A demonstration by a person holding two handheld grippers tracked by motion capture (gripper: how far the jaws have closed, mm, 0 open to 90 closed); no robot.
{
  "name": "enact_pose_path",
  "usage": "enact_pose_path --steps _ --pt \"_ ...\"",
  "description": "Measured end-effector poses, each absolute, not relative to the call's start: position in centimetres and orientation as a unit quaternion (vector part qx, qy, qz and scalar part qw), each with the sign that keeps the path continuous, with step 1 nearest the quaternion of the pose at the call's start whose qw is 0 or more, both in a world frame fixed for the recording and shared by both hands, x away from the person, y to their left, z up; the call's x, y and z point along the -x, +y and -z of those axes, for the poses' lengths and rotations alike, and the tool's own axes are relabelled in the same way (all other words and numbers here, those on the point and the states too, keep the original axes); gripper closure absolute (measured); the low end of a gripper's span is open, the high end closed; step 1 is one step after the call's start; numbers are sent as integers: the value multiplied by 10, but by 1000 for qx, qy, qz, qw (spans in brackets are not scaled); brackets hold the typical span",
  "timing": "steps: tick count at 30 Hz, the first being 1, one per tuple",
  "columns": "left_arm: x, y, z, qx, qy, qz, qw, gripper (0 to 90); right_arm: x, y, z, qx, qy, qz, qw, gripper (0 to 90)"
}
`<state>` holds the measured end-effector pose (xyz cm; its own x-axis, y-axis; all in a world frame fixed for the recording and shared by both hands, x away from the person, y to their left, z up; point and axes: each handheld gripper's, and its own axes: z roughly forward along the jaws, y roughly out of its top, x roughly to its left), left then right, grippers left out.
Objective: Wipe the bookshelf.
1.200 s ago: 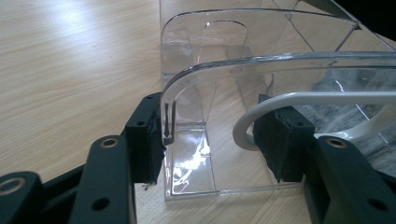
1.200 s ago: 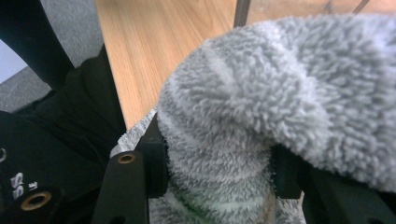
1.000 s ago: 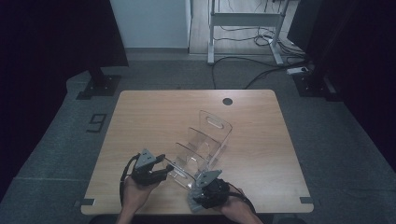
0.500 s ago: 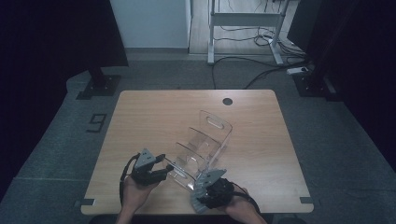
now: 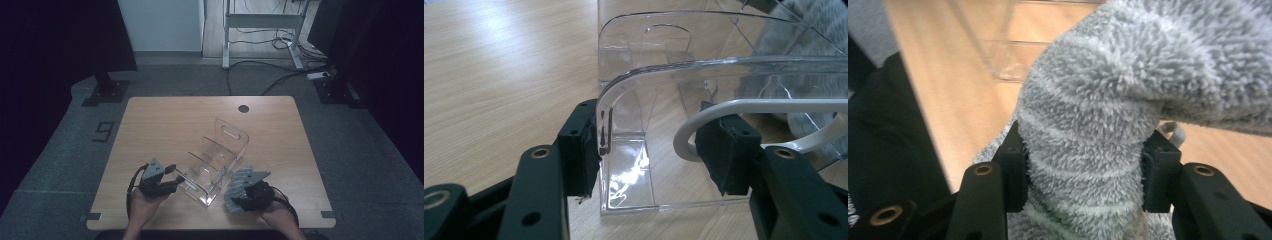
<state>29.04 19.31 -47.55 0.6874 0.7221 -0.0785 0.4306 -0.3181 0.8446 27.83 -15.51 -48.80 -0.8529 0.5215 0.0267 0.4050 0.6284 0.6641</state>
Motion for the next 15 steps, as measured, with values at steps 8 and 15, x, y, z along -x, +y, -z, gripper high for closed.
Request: enact_pose_path --steps 8,15 --pt "-291 194 476 -796 361 -158 459 445 -291 -186 477 -296 880 -349 125 498" --pt "-291 194 476 -796 360 -158 460 444 -304 -211 473 -329 867 -340 158 490"
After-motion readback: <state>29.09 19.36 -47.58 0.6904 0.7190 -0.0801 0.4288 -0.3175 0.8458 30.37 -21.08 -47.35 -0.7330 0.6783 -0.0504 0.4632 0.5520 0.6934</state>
